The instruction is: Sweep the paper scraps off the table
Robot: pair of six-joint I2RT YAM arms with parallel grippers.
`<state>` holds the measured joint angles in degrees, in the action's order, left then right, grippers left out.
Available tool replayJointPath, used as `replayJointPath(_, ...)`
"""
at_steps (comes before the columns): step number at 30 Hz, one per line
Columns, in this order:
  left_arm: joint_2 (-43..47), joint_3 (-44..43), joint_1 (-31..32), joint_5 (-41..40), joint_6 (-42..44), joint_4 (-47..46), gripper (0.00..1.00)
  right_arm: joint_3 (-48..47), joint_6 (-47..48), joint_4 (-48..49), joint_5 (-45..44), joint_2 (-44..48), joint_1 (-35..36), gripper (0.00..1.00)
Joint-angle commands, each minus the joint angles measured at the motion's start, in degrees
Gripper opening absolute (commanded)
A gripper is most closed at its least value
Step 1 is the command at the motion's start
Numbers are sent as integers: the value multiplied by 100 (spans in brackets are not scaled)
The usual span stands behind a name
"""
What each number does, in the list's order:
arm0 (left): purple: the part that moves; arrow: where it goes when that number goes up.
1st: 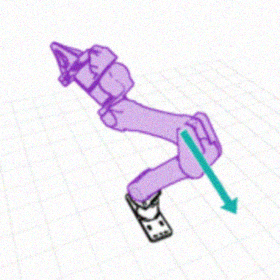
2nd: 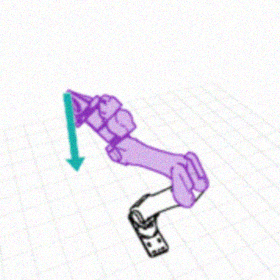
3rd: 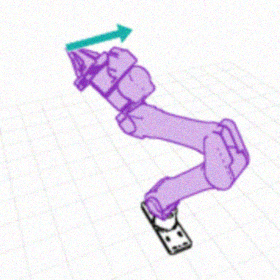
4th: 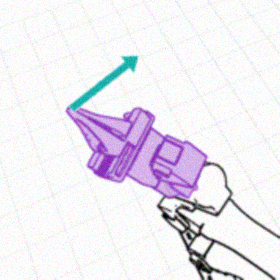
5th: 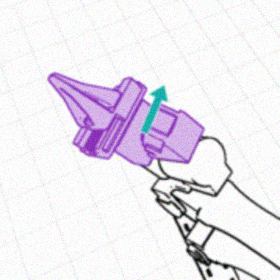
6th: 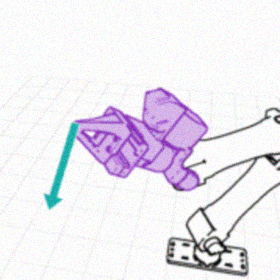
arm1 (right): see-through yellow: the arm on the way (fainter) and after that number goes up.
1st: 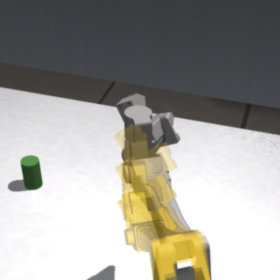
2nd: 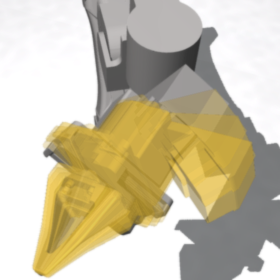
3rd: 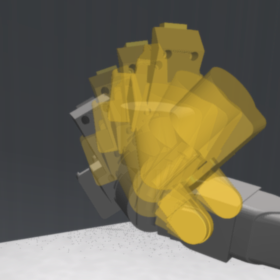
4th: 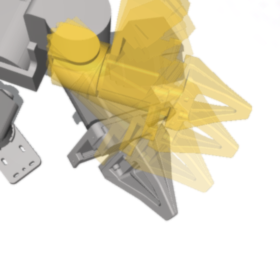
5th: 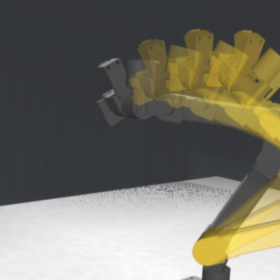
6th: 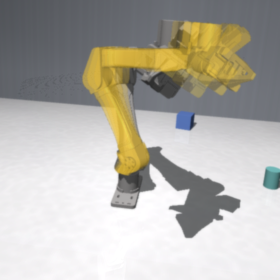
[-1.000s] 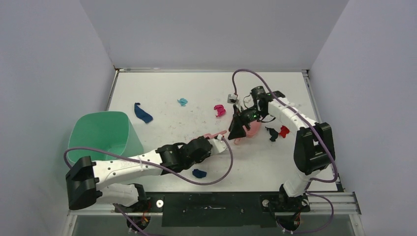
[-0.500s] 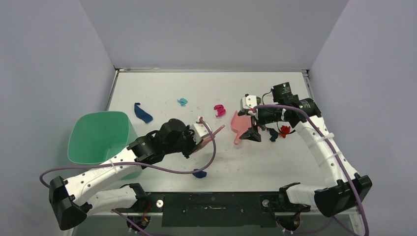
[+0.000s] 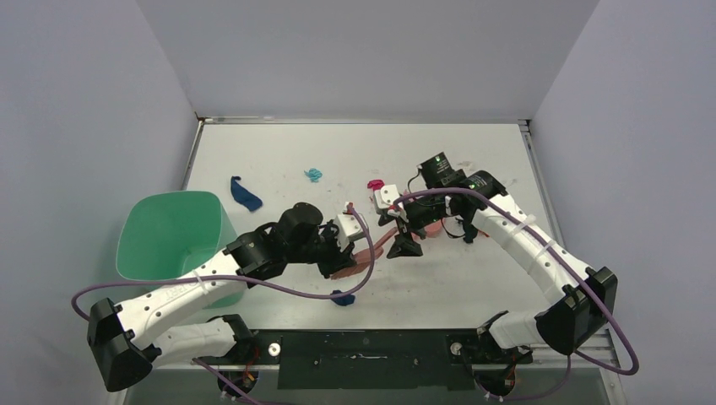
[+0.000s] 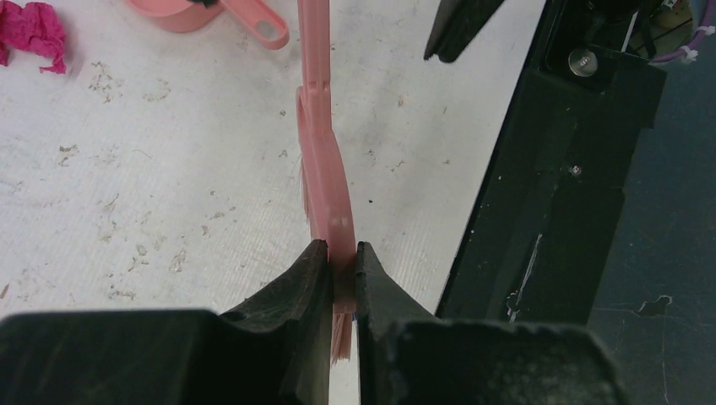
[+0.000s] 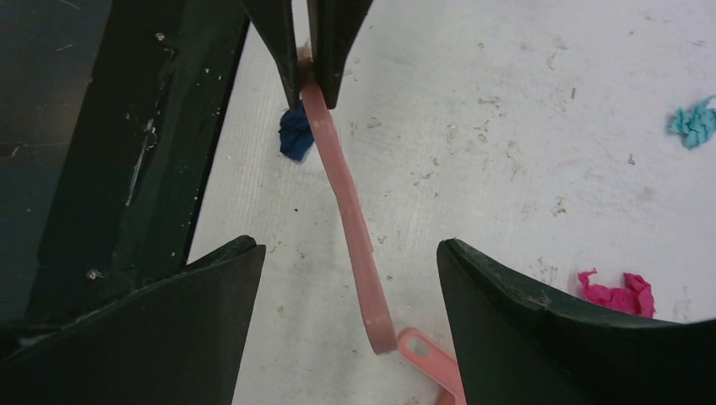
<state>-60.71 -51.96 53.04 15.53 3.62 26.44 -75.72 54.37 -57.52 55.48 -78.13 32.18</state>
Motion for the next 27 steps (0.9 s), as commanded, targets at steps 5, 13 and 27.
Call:
replayJointPath(5, 34, -198, -125, 198, 165, -288, 0, 167, -523, 352, -73, 170, 308, 67)
replayJointPath(13, 104, -54, -297, 299, 157, -466, 0, 288, -678, 505, -82, 182, 297, 55)
replayJointPath(27, 173, 217, -492, 367, 49, -890, 0, 395, -606, 505, 239, 194, 149, 34)
